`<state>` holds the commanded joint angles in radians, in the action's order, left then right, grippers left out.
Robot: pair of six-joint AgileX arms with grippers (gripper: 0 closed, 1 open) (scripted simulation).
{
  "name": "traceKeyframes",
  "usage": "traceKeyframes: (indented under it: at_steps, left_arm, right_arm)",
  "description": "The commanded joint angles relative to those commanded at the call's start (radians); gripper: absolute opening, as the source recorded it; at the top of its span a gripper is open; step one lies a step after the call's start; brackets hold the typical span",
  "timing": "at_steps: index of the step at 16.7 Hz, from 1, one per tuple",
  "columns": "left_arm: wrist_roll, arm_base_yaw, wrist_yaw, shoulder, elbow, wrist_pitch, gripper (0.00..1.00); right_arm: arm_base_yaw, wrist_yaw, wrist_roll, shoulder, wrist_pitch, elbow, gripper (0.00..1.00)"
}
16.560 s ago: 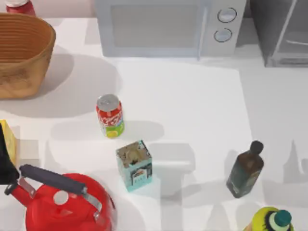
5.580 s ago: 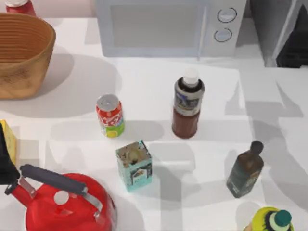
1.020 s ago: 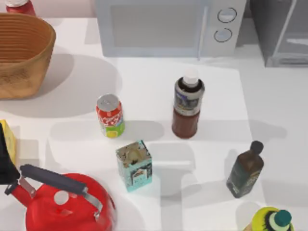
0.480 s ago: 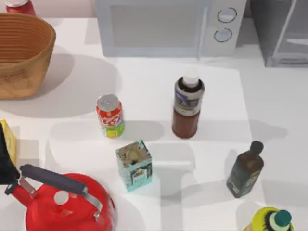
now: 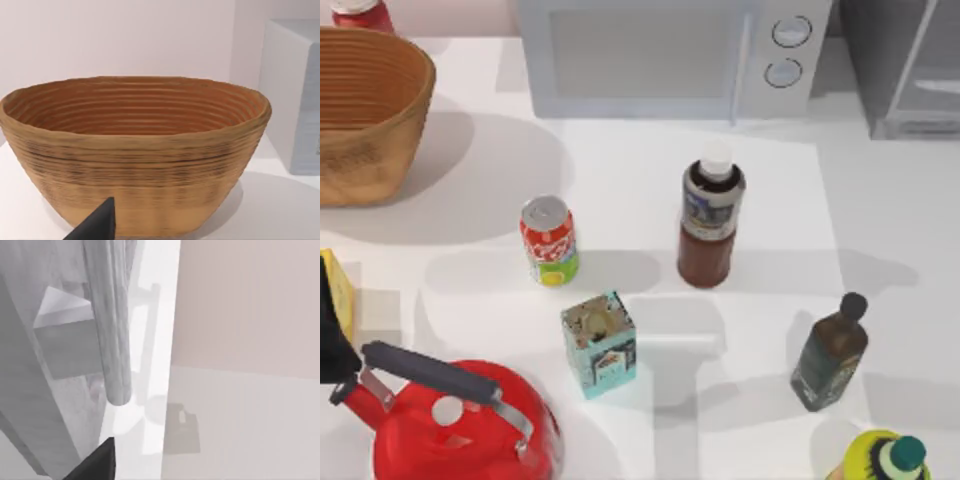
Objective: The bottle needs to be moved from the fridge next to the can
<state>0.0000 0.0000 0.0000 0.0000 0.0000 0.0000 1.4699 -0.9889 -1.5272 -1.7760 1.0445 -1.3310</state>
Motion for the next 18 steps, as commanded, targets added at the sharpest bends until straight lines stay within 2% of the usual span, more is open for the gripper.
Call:
traceKeyframes:
  at_steps: [7,10,13,18]
  left_arm:
    - [0.0,0.0,0.0,0.0,0.0,0.0,1.0]
    - [0.0,0.0,0.0,0.0,0.0,0.0,1.0]
    - [0.0,0.0,0.0,0.0,0.0,0.0,1.0]
    - [0.0,0.0,0.0,0.0,0.0,0.0,1.0]
  right_arm:
    - [-0.349,0.129,0.587,-0.046,-0.471,0.034,1.0]
    - [-0.463,0.195,0.782,-0.057,-0.639,0.038,1.0]
    - [-0.53,0.236,0.884,-0.055,-0.738,0.037,1.0]
    - [-0.542,0.243,0.9,-0.053,-0.754,0.036,1.0]
